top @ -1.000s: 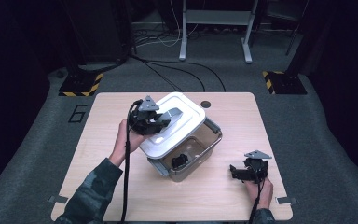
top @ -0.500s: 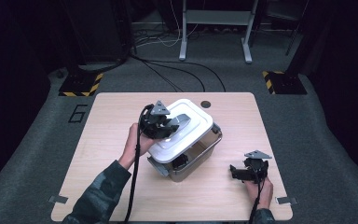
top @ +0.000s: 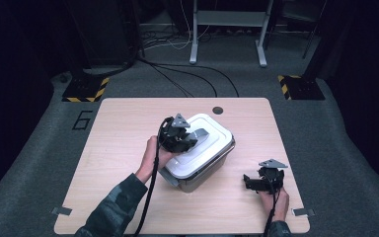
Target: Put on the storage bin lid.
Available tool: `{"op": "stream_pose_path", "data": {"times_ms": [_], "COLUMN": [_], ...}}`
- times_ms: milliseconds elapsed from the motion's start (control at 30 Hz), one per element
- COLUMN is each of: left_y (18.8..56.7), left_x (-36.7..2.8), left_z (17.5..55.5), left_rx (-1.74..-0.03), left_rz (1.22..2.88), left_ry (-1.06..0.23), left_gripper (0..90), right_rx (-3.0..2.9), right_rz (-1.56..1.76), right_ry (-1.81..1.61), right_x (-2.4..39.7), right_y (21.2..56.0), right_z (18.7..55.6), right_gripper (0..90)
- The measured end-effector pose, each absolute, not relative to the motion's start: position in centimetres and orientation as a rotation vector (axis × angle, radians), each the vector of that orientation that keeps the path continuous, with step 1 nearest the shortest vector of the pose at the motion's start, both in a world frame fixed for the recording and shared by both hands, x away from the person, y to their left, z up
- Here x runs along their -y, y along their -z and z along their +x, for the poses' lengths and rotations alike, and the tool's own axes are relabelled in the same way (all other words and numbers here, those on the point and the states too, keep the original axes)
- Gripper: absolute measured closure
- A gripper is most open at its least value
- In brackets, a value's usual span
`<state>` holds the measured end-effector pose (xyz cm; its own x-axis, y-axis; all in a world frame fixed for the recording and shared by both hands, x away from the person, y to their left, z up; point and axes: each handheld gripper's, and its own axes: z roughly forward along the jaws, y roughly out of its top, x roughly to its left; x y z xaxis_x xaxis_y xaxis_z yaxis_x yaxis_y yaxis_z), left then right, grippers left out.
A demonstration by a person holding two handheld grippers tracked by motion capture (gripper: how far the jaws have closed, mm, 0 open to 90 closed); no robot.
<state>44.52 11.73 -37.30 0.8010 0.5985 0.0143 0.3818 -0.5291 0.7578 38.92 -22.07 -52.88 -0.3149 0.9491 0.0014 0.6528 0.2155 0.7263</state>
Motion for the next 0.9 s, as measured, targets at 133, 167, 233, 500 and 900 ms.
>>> {"op": "stream_pose_path", "data": {"times_ms": [133,167,233,500,900], "left_y": [37.5,37.6,37.6,37.8,38.3], "left_x": [-11.2,-10.9,-10.8,-10.6,-10.5], "left_z": [44.4,44.2,44.1,43.4,42.8], "left_rx": [-0.706,-0.702,-0.700,-0.691,-0.691], "left_rz": [2.193,2.193,2.193,2.202,2.217], "left_ry": [-0.349,-0.353,-0.356,-0.362,-0.376], "left_gripper": [66.4,66.4,66.4,66.2,64.5], "right_rx": [-2.048,-2.047,-2.048,-2.048,-2.047], "right_rz": [1.479,1.480,1.479,1.479,1.478], "right_ry": [-0.883,-0.883,-0.883,-0.883,-0.883], "right_x": [22.1,22.1,22.1,22.1,22.1], "right_y": [52.9,52.9,52.9,52.9,52.9], "right_z": [38.9,38.9,38.9,38.9,38.9], "right_gripper": [3.0,3.0,3.0,3.0,3.1]}}
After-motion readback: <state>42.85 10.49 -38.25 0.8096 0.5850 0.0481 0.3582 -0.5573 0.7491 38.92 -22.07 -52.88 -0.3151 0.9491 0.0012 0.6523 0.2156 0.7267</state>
